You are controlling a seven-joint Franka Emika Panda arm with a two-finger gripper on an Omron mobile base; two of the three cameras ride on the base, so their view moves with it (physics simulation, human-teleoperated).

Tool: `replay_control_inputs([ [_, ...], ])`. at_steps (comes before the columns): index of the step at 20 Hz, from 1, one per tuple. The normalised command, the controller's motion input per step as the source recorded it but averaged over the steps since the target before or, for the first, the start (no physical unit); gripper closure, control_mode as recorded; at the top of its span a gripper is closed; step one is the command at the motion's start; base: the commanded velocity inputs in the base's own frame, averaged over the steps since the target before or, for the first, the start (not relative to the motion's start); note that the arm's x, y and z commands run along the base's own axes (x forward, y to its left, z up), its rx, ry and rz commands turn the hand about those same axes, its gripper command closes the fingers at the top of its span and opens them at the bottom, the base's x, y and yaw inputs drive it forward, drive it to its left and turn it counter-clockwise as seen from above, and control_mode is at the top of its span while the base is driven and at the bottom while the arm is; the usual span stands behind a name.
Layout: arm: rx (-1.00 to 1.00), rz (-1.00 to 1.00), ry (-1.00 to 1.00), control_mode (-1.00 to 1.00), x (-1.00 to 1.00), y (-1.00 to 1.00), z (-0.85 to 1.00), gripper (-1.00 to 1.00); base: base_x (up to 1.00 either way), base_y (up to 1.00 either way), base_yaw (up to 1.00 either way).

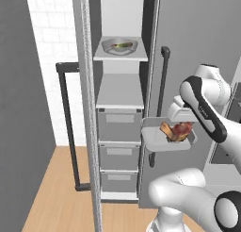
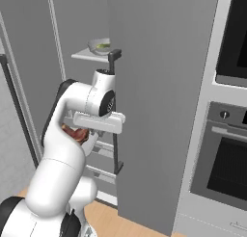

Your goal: Take the meat container that has the steak and place it on the second highest rack of the freezer. Then take the vegetable container that has the cucumber and mushroom and place it on the highest rack of the freezer.

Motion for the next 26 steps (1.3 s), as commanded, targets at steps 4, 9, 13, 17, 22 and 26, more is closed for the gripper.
replay_control_inputs([
  [4,0.00,0.00,0.00,1.00,0.00,0.00,0.00,1.00,0.46,0.23,-0.10],
  [9,0.00,0.00,0.00,1.00,0.00,0.00,0.00,1.00,0.31,0.20,-0.06],
  [13,0.00,0.00,0.00,1.00,0.00,0.00,0.00,1.00,0.24,0.34,-0.08],
  [17,0.03,-0.03,0.00,-1.00,-0.05,0.33,0.01,1.00,0.00,0.31,-0.04],
  [22,0.12,-0.15,0.00,-1.00,-0.03,0.59,0.11,1.00,0.00,0.00,0.00],
  [26,0.11,-0.27,0.00,-1.00,0.06,0.74,0.08,1.00,0.00,0.00,0.00],
])
